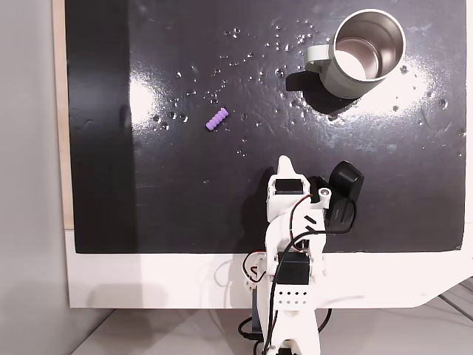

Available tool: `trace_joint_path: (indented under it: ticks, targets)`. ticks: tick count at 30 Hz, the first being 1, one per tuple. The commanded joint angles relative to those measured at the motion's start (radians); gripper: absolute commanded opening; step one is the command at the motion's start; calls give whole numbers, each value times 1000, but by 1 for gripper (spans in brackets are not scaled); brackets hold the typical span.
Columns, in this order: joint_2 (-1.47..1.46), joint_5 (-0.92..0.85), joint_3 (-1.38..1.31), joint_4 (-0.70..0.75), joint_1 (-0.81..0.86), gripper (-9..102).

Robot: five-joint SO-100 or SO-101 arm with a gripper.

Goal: Grasp a pengrip and put it in the cup.

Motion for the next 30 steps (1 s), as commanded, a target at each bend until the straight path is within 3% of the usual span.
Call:
trace_joint_path:
  ticks: [1, 14, 19, 30]
  targets:
    - [8, -21, -14, -28, -17, 0]
    - [8, -44, -17, -35, -23, 0]
    - [2, -115, -144, -28, -35, 0]
    - [-604, -114, -693, 51, -124, 0]
